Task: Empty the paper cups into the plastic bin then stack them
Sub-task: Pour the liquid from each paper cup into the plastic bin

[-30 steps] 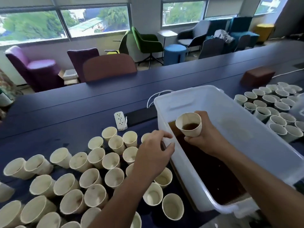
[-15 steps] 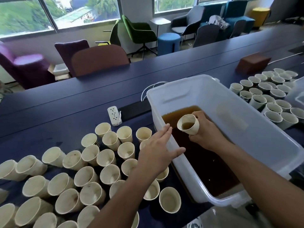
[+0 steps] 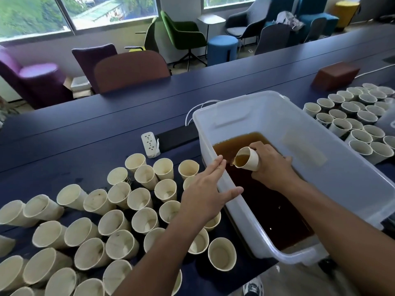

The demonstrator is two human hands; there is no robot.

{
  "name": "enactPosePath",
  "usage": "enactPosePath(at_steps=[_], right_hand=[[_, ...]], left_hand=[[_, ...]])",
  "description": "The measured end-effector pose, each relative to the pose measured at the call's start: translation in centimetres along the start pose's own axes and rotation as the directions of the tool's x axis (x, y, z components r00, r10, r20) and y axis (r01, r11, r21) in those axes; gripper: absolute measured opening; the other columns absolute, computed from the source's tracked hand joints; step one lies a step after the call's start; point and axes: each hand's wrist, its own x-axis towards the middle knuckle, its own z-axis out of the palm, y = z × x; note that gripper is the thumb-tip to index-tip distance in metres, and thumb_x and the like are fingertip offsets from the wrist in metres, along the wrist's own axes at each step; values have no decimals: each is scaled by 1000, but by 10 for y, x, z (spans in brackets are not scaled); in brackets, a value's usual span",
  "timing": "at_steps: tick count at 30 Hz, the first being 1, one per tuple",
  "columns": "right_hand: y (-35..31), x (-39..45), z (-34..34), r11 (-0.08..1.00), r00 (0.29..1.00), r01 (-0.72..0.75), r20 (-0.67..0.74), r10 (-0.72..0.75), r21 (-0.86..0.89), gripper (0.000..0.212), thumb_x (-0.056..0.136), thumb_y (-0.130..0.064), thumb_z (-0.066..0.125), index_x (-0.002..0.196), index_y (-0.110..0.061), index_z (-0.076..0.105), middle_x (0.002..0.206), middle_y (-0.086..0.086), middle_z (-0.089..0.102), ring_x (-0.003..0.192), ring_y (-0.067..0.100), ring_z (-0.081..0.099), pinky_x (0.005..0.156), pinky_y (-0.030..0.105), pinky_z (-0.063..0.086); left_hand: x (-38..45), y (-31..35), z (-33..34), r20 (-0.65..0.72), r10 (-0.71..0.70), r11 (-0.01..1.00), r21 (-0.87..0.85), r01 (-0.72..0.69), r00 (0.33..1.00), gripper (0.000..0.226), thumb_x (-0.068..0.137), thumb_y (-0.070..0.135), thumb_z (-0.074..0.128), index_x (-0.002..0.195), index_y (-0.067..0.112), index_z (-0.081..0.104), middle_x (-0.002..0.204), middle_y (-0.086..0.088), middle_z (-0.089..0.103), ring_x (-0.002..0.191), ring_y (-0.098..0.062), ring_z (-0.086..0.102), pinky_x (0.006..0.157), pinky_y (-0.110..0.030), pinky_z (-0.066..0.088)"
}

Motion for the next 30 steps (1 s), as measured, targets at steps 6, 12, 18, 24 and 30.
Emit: enactPosePath(at_steps=[6, 12, 18, 24, 30], right_hand=[[2, -3, 0, 998, 999, 30, -40, -32, -51, 68, 72, -17, 76, 128, -37, 43, 120, -5, 49, 107, 23, 54, 88, 43, 24], [-4, -7, 2, 992, 989, 81, -117, -93, -101, 64, 75, -14, 76, 129, -35, 49, 123, -2, 50, 109, 26, 56, 89, 42, 22], [-8, -10, 1, 975, 961, 152, -207, -184, -163, 60, 73, -9, 78, 124, -34, 57, 118, -1, 55, 111, 26, 53, 87, 42, 20], [-14, -14, -4, 949, 935, 179, -254, -246, -257, 62, 71, -1, 78, 121, -32, 60, 121, 3, 55, 122, 32, 44, 94, 48, 20], [-22, -18, -7, 935, 908, 194, -305, -286, -298, 61, 69, 0, 79, 121, -28, 62, 124, 7, 54, 127, 35, 40, 96, 52, 21]], left_hand=[[0, 1, 2, 6, 0, 1000, 8, 0, 1000, 84, 88, 69, 58, 159, 41, 23, 161, 36, 11, 149, -8, 28, 114, -39, 38], [0, 1, 2, 18, -8, 1000, 21, 7, 1000, 84, 88, 69, 57, 159, 41, 21, 162, 35, 10, 150, -11, 28, 115, -40, 37], [0, 1, 2, 26, -17, 999, 29, 16, 1000, 84, 89, 69, 56, 159, 41, 19, 163, 34, 9, 150, -13, 27, 115, -41, 37], [0, 2, 2, 24, -15, 1000, 23, 14, 1000, 84, 88, 68, 57, 159, 41, 20, 162, 35, 9, 150, -12, 29, 115, -42, 39], [0, 2, 1, 24, -11, 1000, 0, 12, 1000, 84, 89, 65, 60, 159, 40, 23, 162, 36, 10, 148, -10, 32, 115, -38, 39]])
